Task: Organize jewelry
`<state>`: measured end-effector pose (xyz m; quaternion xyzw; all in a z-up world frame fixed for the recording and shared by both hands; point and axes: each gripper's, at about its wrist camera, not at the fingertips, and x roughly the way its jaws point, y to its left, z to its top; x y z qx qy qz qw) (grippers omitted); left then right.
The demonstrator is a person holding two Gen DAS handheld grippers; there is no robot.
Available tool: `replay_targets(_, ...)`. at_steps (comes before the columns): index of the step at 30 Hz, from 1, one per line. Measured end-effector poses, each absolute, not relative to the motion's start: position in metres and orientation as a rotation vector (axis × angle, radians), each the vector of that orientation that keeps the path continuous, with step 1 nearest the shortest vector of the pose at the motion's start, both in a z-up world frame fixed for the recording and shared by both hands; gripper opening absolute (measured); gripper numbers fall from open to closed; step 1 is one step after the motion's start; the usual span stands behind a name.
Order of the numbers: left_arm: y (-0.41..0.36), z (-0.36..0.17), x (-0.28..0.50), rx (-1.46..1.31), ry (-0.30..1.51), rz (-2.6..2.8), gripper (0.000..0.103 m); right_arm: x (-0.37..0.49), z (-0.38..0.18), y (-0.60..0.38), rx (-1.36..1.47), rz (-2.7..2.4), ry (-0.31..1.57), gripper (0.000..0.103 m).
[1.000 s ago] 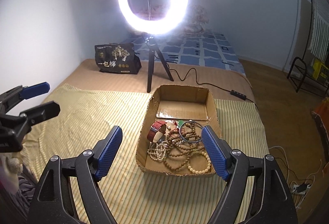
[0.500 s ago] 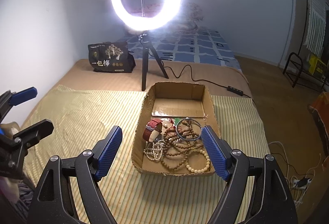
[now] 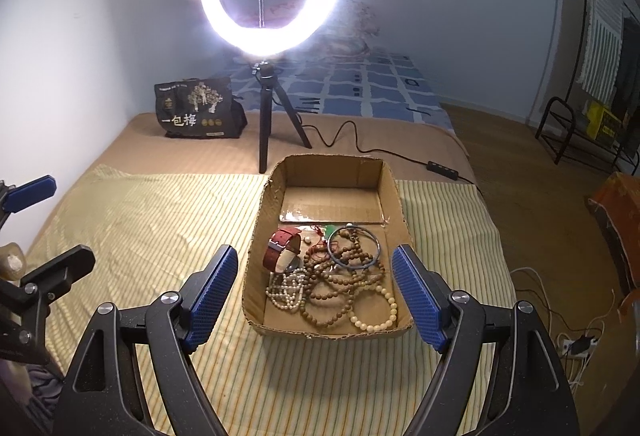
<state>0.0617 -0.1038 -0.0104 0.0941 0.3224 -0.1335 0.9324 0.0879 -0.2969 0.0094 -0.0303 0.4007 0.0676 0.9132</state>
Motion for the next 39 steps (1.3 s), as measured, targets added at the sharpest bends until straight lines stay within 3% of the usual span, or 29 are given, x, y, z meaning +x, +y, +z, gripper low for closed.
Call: replay_targets(39, -0.1089, -0.0154, 0.0619, 0.186, 0.673, -0.282, 0.102, 0.0879, 0.0089, -0.2989, -0.073, 0.118, 0.830, 0.080)
